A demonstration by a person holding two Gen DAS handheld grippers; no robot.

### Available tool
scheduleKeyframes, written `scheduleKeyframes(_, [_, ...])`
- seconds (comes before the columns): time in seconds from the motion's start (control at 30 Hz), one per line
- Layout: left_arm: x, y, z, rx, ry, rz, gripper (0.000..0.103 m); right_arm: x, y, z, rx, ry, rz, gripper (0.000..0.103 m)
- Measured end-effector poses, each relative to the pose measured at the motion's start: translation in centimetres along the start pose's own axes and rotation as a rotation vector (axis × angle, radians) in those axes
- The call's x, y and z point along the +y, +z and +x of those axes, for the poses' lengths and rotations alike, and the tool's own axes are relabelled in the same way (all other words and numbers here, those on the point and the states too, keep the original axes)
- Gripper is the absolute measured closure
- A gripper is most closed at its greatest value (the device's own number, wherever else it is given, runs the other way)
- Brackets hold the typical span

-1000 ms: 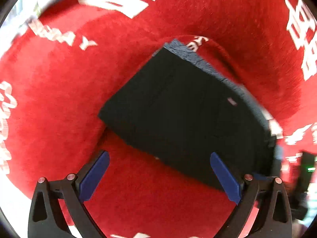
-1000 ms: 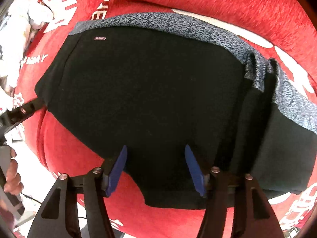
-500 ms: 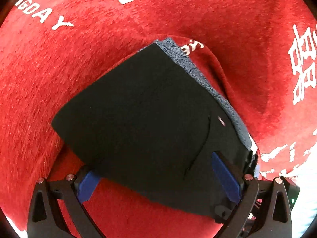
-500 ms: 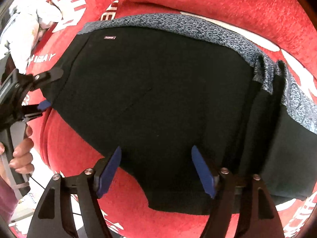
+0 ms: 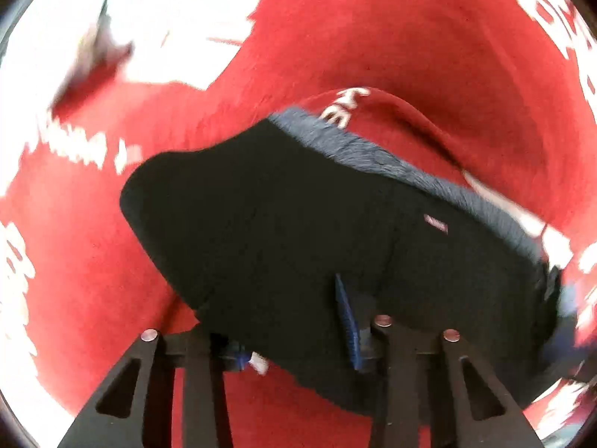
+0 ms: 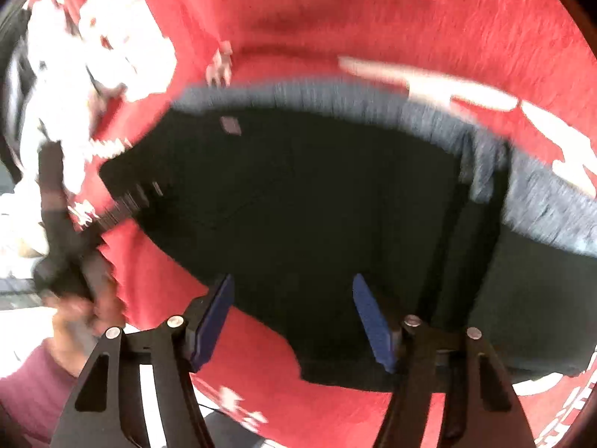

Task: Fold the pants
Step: 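Close the left gripper on the opposite side edge of the pants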

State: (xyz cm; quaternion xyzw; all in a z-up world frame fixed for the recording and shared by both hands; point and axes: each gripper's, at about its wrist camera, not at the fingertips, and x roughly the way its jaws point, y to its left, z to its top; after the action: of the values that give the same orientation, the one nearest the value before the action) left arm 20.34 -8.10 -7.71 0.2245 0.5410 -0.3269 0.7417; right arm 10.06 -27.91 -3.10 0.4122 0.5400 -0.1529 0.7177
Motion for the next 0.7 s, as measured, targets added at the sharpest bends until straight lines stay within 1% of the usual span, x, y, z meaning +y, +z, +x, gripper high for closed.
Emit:
scheduleKeyframes(0.1, [-2.9, -0.8, -0.7, -0.067, 0.132, 0.196, 0.065, 1.2, 3.6, -2.3, -0.017, 0.056, -0.005, 0.033])
scheduleKeyframes(0.13, [-3.2, -1.0, -0.8, -0.081, 0.159, 0.236, 0.065, 1.9, 4.8, -2.6, -0.008, 0.082, -0.011, 0.033])
scheduleKeyframes(0.2, [-3.5, -2.2, -1.0, -0.111, 0.217, 0.324, 0.065, 3.9, 7.5, -2.5, 0.035, 0.149, -0.024, 0.033])
scheduleKeyframes(0.27, [-4.1, -2.8, -1.1, -0.135, 0.263, 0.388, 0.065, 6.7, 10.3, -1.2, 0.102, 0.191, -0.082, 0.029])
scheduleKeyframes(0.3, [-4.6, -3.0, -1.2, -0.148, 0.286, 0.42, 0.065, 8.1, 10.6, -0.5, 0.13, 0.184, -0.108, 0.027])
scheduleKeyframes(0.4, [-5.3, -3.7, -0.9, -0.174, 0.336, 0.488, 0.065, 14.0, 12.2, 3.7, 0.252, 0.131, -0.261, 0.027])
scheduleKeyframes(0.5, [-5.5, -3.4, -0.8, -0.18, 0.345, 0.498, 0.065, 18.0, 12.2, 7.3, 0.359, 0.098, -0.368, 0.027])
scheduleKeyframes(0.57, [-5.3, -3.5, -0.8, -0.183, 0.345, 0.498, 0.065, 19.6, 12.2, 9.7, 0.405, 0.05, -0.406, 0.027])
scheduleKeyframes(0.67, [-5.9, -3.8, -0.9, -0.19, 0.352, 0.503, 0.065, 19.5, 12.5, 13.0, 0.484, 0.001, -0.372, 0.027])
scheduleKeyframes(0.7, [-6.0, -3.9, -0.9, -0.188, 0.354, 0.502, 0.065, 18.8, 12.5, 14.1, 0.509, -0.012, -0.346, 0.033])
